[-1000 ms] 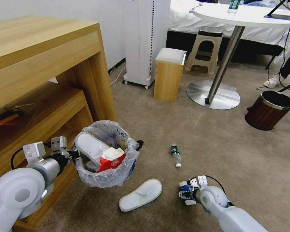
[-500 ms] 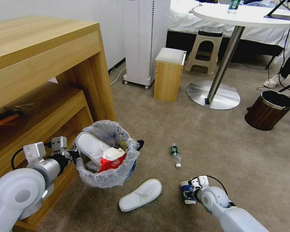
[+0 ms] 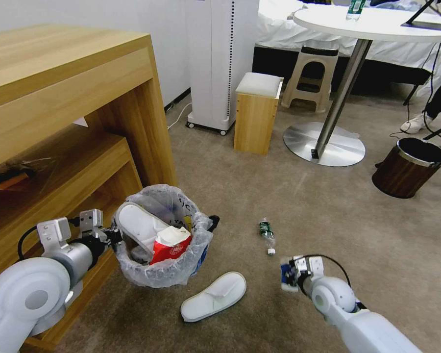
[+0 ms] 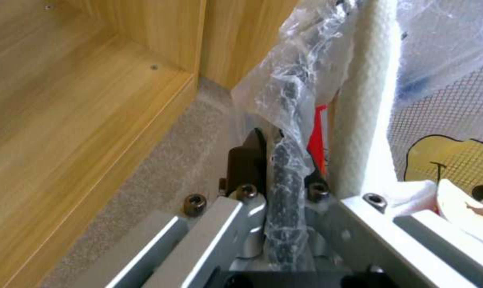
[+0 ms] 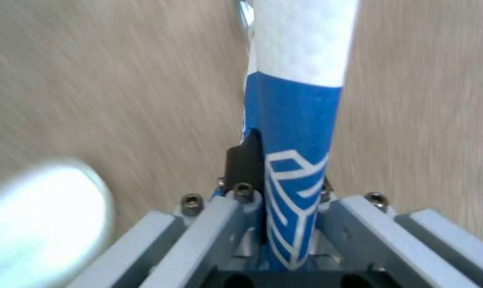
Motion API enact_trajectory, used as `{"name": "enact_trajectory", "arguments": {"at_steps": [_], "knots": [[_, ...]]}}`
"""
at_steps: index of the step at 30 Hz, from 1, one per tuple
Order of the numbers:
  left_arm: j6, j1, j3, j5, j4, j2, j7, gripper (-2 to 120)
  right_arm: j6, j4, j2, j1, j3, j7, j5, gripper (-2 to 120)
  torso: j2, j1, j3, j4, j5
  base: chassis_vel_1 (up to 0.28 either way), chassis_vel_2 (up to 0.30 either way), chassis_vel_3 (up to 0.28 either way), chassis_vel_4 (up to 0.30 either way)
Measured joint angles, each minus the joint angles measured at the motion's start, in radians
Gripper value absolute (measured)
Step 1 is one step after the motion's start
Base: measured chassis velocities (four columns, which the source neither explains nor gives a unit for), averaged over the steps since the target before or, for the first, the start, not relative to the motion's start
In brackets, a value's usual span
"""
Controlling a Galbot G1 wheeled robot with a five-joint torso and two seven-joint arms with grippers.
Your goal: Pick up the trash bin and place the garbage on the floor into it.
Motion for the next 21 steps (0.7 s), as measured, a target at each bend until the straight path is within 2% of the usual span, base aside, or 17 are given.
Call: {"name": "enact_trajectory", "arguments": {"at_steps": [1,7,8,11,12,14,16,19,21], "knots": [[0.000,0.000,0.000,0.000,0.000,0.000,0.000,0,0.000,0.000,0.000,0.000,0.000,0.000,0.000,0,0.000,0.000,0.000,0.0000,0.0000,0.000,0.000,0.000,0.000],[0.000,0.004,0.035,0.023,0.002,0.009,0.002,0,0.162,0.122,-0.031,0.068,0.053,-0.091,-0.009,0,0.000,0.000,0.000,0.0002,-0.0002,0.000,0.000,0.000,0.000],[0.000,0.004,0.035,0.023,0.002,0.009,0.002,0,0.162,0.122,-0.031,0.068,0.053,-0.091,-0.009,0,0.000,0.000,0.000,0.0002,-0.0002,0.000,0.000,0.000,0.000],[0.000,0.001,0.047,0.026,0.005,0.023,0.004,0,0.257,0.153,-0.042,0.104,0.057,-0.158,-0.031,0,0.000,0.000,0.000,0.0000,-0.0001,0.000,0.000,0.000,0.000],[0.000,0.001,0.047,0.026,0.005,0.023,0.004,0,0.257,0.153,-0.042,0.104,0.057,-0.158,-0.031,0,0.000,0.000,0.000,0.0000,-0.0001,0.000,0.000,0.000,0.000],[0.003,-0.001,0.054,0.027,0.005,0.034,0.007,0,0.337,0.159,-0.043,0.133,0.052,-0.219,-0.055,0,0.000,0.000,0.000,0.0001,-0.0001,0.000,0.000,0.000,0.000],[0.003,-0.002,0.060,0.028,0.006,0.039,0.008,0,0.367,0.159,-0.042,0.148,0.047,-0.245,-0.062,5,0.000,0.000,0.000,0.0000,0.0000,0.000,0.000,0.000,0.000],[0.006,-0.006,0.087,0.037,0.009,0.049,0.011,0,0.422,0.163,-0.037,0.192,0.027,-0.299,-0.051,18,0.000,0.000,0.000,0.0000,-0.0001,0.000,0.000,0.000,0.000],[0.006,-0.007,0.096,0.040,0.010,0.051,0.012,0,0.432,0.165,-0.037,0.204,0.021,-0.317,-0.045,18,0.000,0.000,0.000,0.0001,-0.0001,0.000,0.000,0.000,0.000]]}}
